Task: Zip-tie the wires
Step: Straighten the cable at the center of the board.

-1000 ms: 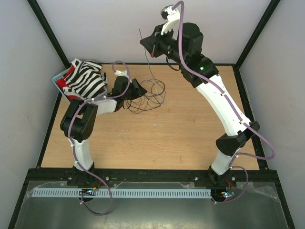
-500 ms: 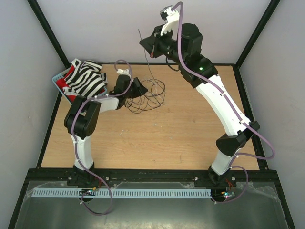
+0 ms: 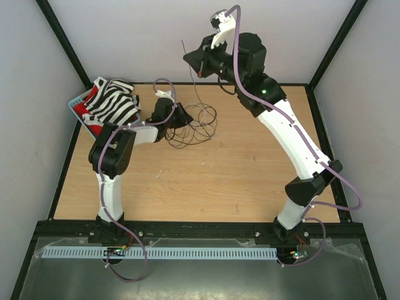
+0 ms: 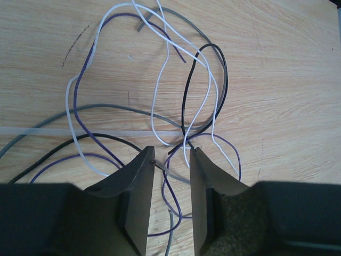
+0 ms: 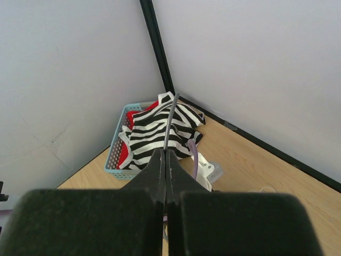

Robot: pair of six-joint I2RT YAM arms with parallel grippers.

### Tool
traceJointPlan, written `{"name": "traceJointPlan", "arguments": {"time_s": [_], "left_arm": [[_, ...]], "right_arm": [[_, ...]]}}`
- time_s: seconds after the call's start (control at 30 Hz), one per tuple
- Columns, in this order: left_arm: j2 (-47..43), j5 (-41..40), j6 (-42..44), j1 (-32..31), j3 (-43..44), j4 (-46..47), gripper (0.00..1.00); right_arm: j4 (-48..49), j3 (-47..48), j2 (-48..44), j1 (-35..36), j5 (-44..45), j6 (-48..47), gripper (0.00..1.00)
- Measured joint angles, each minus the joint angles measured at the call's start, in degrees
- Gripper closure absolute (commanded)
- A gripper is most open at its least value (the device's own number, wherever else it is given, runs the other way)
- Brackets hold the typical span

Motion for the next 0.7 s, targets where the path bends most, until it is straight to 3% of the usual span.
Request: {"name": "traceJointPlan", "arguments": {"time_s": [0.23,0.5,0.7], "left_arm": [[0.5,0.2,1.2,0.3,2.0,0.0,1.00],[-0.8,1.9,3.8,1.9,1.8,-0.3,1.00],[-12.2,2.3,5.3,6.0,-2.4,-0.8,1.00]], "right_arm": [[0.5,-1.6,-0.7,0.0,0.0,-0.5,1.00],[0.8,-6.3,-4.5,0.0,4.6,-2.2,1.00],[0.9,-13.9,-11.6,-0.1,16.7,-6.2,1.00]]}}
